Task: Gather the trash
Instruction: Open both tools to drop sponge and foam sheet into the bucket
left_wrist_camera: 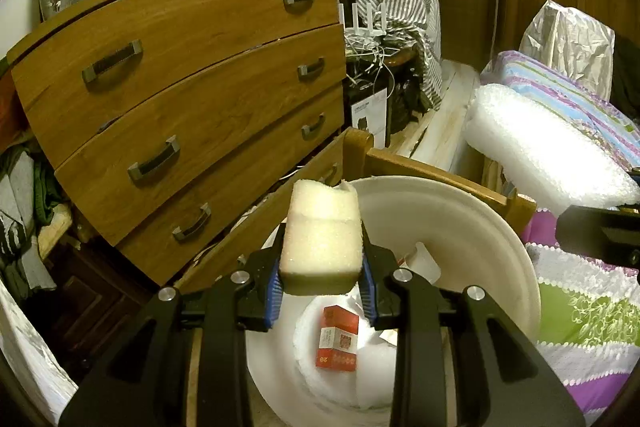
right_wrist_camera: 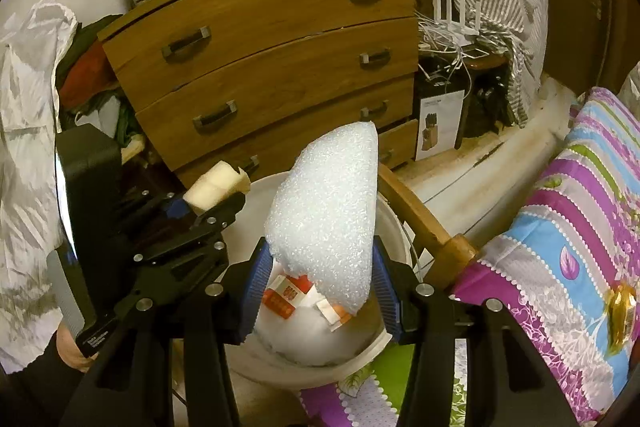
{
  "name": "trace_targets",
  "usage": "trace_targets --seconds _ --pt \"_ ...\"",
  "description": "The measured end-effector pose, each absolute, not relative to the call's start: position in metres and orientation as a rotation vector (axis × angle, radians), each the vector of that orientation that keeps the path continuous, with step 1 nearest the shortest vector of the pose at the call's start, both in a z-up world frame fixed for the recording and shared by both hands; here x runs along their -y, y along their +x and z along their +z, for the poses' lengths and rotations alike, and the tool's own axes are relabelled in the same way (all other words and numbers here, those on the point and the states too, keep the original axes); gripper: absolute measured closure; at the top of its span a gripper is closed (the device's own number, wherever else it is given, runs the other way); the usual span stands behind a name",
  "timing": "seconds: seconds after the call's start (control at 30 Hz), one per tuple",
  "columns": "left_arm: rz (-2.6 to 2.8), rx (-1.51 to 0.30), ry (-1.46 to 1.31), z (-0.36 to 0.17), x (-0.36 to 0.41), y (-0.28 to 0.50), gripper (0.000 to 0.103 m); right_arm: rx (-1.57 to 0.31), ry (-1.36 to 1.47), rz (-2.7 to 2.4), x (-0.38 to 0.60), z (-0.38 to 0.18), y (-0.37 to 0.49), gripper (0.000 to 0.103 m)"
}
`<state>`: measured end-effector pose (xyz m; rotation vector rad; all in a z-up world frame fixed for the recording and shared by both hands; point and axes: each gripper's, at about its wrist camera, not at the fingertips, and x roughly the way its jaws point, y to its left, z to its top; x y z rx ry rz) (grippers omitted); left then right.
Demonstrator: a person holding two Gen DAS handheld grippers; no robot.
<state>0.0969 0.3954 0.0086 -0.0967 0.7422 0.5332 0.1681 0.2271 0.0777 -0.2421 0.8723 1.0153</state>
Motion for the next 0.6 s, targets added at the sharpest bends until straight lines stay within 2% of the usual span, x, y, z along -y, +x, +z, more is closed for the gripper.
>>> trace_targets --seconds 0.6 --pt "0.537 -0.747 -0.09 0.0038 -0.3984 0.0996 0.073 -0.856 -0.253 1.033 -0.2248 0.0842 0.1657 0.052"
